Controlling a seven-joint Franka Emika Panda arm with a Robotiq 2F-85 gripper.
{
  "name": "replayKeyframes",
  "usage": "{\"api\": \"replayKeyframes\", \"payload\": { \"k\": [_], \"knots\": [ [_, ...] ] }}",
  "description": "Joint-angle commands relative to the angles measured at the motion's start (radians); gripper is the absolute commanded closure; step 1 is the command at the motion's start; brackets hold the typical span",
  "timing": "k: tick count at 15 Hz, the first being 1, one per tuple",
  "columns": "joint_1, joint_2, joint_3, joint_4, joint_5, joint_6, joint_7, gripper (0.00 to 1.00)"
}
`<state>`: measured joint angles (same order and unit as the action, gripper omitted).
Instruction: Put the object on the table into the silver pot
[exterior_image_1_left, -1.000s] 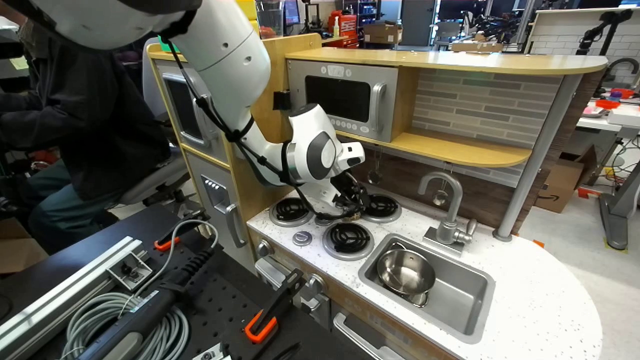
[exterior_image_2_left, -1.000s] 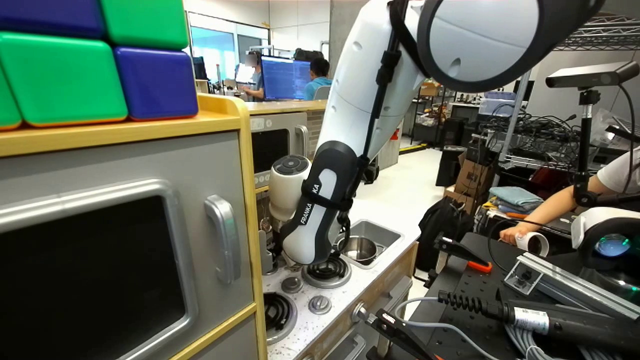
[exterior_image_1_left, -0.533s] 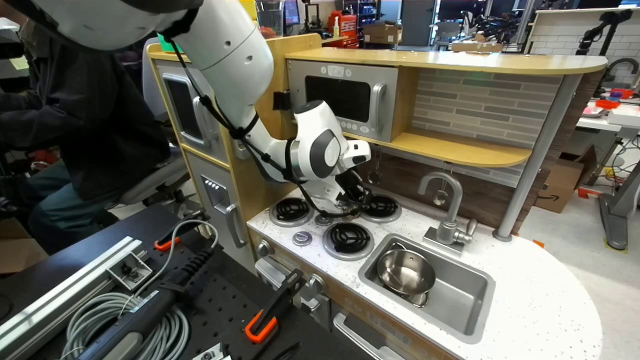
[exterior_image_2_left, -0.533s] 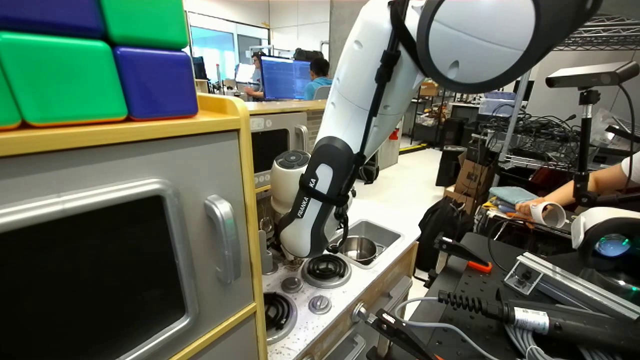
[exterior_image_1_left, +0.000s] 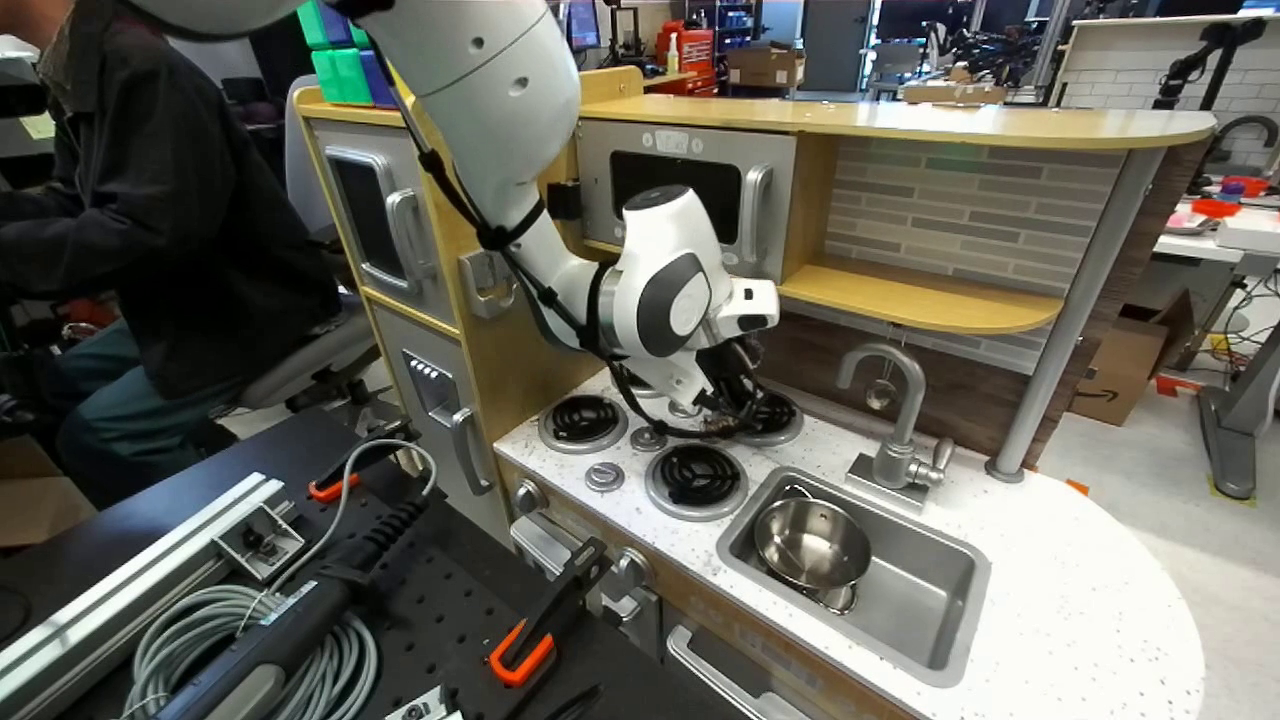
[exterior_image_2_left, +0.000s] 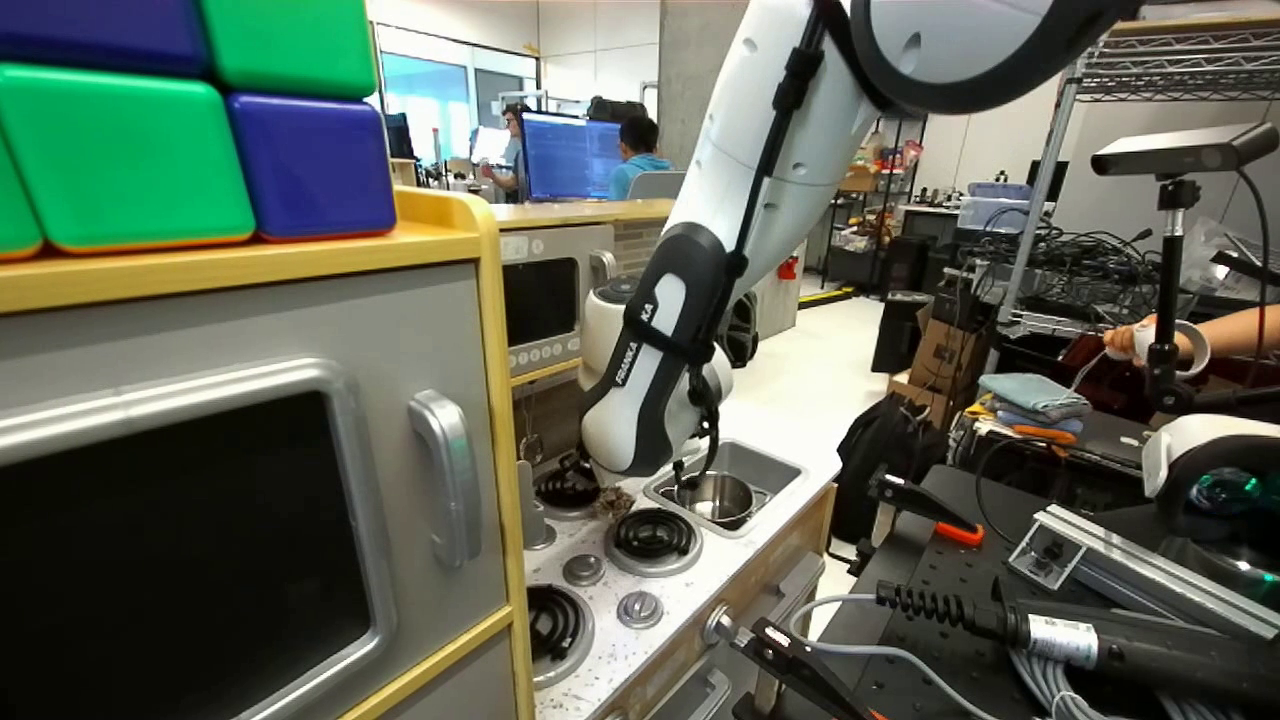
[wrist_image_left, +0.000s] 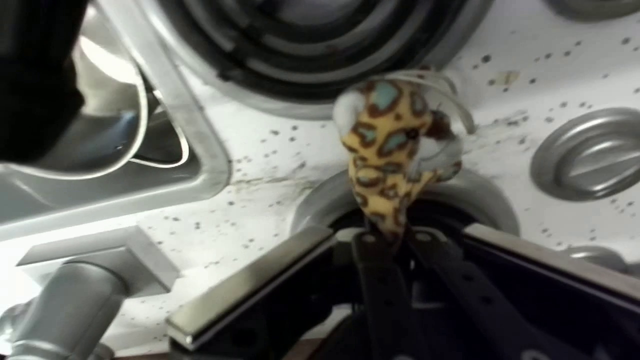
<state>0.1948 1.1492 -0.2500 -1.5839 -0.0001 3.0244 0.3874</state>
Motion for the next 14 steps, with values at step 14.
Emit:
{"api": "replayKeyframes", "payload": {
  "k": [14],
  "knots": [
    [-0.293,-0.288,0.05,-0.254,0.057,-0.18,-0.13,0.99]
  ]
}}
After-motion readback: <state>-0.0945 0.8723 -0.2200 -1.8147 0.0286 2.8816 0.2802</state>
